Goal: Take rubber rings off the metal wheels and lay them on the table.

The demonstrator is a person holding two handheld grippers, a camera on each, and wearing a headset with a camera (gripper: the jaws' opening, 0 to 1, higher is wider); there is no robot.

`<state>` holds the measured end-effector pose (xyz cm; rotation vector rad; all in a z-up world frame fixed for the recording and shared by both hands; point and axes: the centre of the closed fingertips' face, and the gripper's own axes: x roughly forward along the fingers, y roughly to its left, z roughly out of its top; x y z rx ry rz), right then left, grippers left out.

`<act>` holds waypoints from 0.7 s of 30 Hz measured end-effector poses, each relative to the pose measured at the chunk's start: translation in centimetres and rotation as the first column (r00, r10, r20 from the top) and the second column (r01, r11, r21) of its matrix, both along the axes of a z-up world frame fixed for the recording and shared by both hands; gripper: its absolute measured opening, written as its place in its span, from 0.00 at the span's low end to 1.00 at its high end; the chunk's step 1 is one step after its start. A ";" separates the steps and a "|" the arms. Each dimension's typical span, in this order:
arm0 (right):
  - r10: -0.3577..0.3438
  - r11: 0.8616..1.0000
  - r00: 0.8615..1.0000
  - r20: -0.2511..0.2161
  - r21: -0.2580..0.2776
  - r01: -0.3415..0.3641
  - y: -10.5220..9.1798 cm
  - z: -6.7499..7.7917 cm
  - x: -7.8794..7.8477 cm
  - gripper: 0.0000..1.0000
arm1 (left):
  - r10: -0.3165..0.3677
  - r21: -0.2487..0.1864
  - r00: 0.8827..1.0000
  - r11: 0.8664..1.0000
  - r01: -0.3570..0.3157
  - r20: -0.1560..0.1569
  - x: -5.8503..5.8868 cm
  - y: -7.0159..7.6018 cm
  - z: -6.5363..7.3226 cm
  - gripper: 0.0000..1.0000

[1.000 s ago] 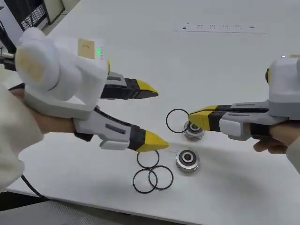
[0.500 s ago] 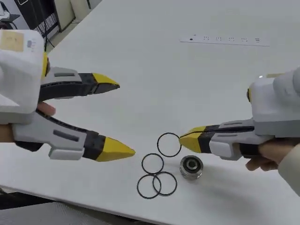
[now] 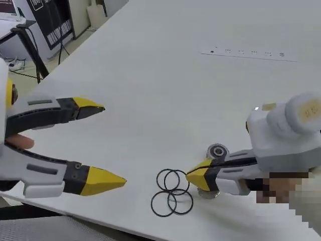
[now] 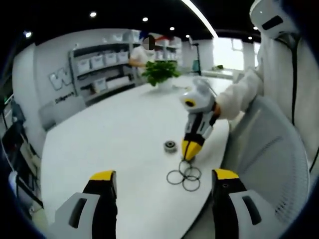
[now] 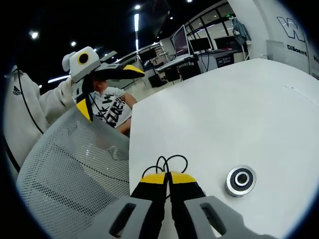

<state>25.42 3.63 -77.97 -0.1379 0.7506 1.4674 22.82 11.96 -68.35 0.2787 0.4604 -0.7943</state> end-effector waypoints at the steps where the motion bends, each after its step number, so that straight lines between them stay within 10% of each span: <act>1: 0.004 1.000 1.000 0.008 -0.006 -0.004 0.0 -0.1 0.0 0.00 | 0.003 -0.002 1.000 1.000 -0.003 -0.004 -0.2 0.0 -0.1 0.79; 21: -0.001 0.997 0.995 0.099 -0.072 0.008 -1.1 -0.7 1.5 0.10 | 0.060 -0.034 0.998 0.998 -0.061 -0.033 -1.9 0.2 -0.9 0.81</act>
